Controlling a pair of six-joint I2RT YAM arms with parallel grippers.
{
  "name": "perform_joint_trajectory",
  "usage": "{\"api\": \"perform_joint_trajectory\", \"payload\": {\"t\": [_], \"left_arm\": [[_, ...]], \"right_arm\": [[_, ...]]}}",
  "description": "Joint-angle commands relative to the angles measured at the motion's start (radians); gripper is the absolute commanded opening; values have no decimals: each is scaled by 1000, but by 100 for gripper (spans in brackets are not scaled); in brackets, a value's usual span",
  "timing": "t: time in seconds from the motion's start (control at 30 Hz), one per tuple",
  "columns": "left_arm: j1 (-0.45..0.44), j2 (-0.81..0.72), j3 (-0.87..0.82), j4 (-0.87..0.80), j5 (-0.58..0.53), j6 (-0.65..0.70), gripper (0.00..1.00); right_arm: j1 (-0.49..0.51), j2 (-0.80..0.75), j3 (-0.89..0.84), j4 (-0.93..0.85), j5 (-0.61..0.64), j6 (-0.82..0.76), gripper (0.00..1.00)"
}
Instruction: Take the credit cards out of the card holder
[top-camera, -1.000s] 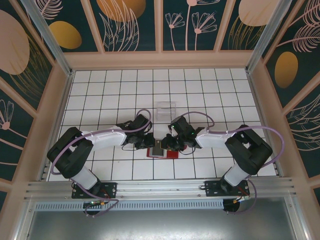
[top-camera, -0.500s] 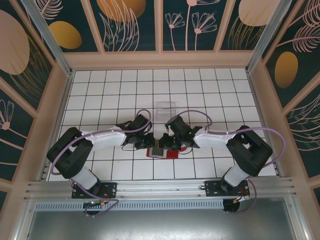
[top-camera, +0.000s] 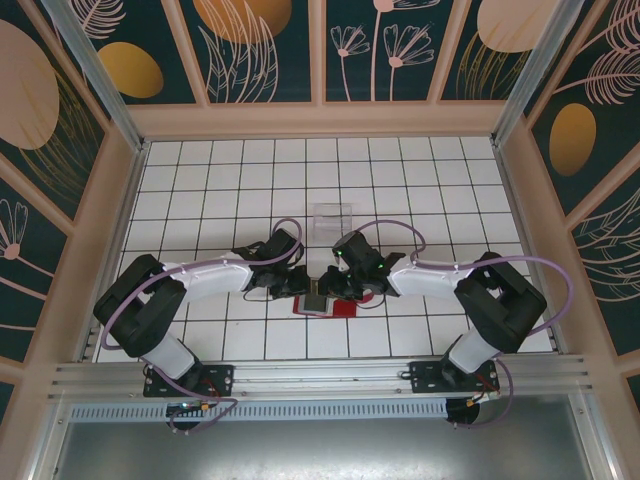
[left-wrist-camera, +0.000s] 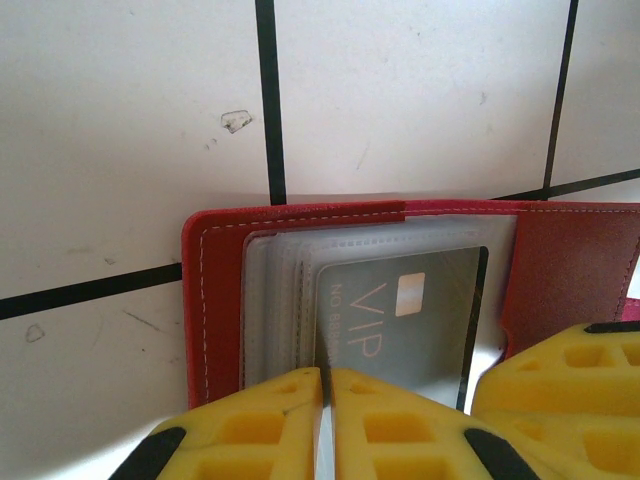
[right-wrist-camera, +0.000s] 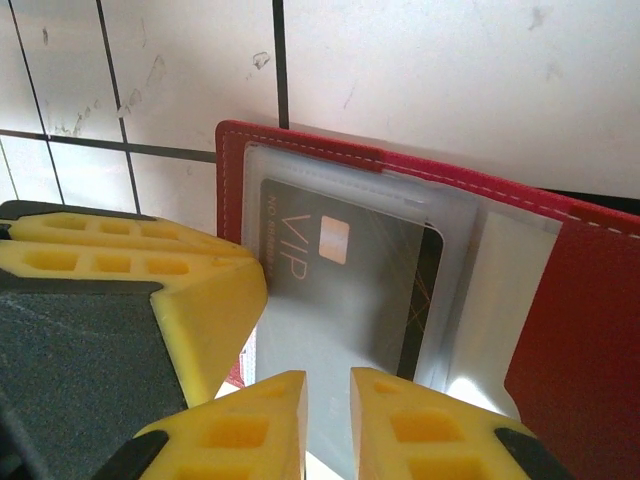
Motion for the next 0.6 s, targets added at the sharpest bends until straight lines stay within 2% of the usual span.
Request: {"api": "perform_joint_trajectory", "payload": {"t": [0.0, 0.57], "left_arm": [[0, 1, -21, -18, 3, -7, 13], [0, 7, -17, -19, 6, -9, 13]], "right_arm": [[6, 14, 15, -25, 28, 6, 21], [6, 45, 18, -29, 28, 6, 25]]}}
